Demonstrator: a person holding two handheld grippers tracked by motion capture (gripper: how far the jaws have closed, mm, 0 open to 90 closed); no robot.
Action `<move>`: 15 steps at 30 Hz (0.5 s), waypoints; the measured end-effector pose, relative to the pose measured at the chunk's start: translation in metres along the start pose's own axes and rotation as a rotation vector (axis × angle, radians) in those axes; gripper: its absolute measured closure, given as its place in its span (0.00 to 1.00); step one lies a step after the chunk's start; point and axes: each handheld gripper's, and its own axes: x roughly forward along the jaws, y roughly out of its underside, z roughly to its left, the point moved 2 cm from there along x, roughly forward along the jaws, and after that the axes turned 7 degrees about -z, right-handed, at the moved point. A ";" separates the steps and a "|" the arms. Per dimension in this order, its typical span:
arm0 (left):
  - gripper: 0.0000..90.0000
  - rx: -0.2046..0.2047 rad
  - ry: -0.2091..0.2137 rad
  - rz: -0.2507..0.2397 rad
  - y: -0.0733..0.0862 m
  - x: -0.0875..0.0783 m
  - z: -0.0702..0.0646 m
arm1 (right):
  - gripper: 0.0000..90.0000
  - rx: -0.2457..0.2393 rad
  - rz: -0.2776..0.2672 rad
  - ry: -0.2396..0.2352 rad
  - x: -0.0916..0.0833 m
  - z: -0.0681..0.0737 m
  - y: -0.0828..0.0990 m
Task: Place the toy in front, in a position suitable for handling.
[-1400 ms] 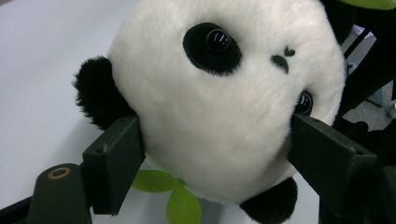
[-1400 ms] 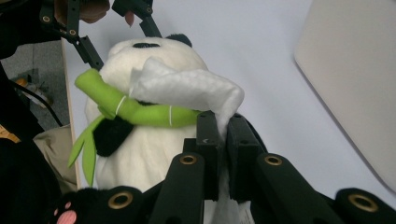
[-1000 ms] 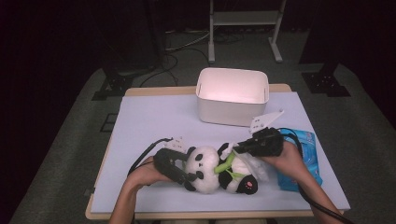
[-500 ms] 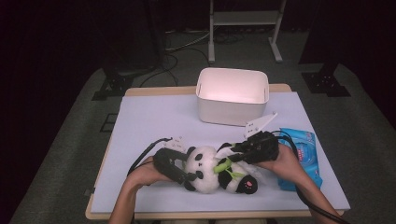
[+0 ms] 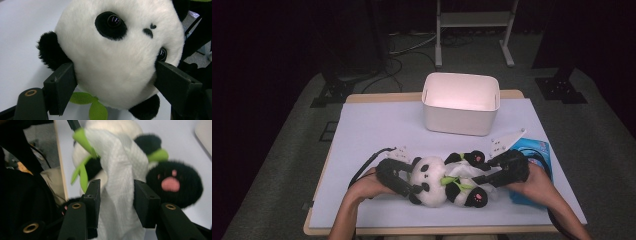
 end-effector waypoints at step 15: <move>0.20 0.002 -0.004 0.008 0.000 0.000 -0.001 | 0.92 -0.026 -0.021 -0.001 0.015 0.003 0.003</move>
